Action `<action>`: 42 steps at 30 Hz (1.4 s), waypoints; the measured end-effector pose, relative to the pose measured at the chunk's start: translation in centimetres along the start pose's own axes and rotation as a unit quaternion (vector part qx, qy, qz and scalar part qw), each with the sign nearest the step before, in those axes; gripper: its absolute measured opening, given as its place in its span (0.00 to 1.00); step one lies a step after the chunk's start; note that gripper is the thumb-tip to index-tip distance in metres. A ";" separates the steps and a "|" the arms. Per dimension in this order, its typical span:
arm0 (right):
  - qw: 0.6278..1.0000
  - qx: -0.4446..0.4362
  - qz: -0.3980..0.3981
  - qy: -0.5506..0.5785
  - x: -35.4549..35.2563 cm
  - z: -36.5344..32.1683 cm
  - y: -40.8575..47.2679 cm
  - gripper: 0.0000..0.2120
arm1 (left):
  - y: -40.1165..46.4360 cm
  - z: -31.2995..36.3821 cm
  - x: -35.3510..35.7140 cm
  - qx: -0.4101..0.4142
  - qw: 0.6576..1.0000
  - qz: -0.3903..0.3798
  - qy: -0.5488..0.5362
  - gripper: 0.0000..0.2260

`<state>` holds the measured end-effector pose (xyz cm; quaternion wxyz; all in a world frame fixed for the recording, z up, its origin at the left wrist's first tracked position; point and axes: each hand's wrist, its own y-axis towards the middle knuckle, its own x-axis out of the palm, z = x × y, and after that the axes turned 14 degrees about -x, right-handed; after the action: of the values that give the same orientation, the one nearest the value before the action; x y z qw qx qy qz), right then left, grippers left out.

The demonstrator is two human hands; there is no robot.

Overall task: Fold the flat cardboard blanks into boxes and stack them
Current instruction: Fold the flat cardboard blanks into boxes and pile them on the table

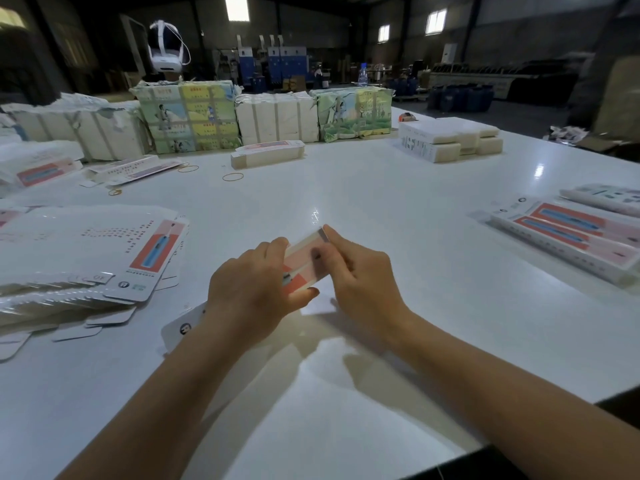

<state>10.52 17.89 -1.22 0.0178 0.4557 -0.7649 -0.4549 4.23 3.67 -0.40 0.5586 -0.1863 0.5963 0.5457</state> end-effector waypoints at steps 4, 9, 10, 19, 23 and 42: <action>0.955 0.158 0.045 0.245 -0.7 0.5 0.8 0.10 | 0.0 0.0 -0.1 0.012 1.000 0.025 0.014 0.31; 0.933 0.176 0.069 0.306 -1.0 0.8 1.1 0.09 | -0.1 0.3 -0.4 0.013 0.999 0.031 0.010 0.32; 0.934 0.172 0.074 0.305 -1.1 0.8 1.1 0.09 | -0.2 0.4 -0.4 0.014 0.999 0.033 0.005 0.32; 0.900 0.218 0.098 0.364 -1.3 0.7 1.4 0.08 | -0.5 0.8 -0.9 0.040 0.999 0.034 0.008 0.32; 0.905 0.214 0.089 0.356 -1.5 0.5 1.4 0.08 | -0.5 0.7 -0.9 0.044 0.998 0.033 0.018 0.31; 0.982 -0.103 0.107 -0.115 -0.3 0.0 0.2 0.07 | -0.5 1.1 -0.6 0.035 0.997 0.074 0.011 0.30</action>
<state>10.54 18.18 -0.93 0.0250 0.3111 -0.7554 -0.5762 5.38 4.21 0.17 0.5166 -0.1279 0.6330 0.5621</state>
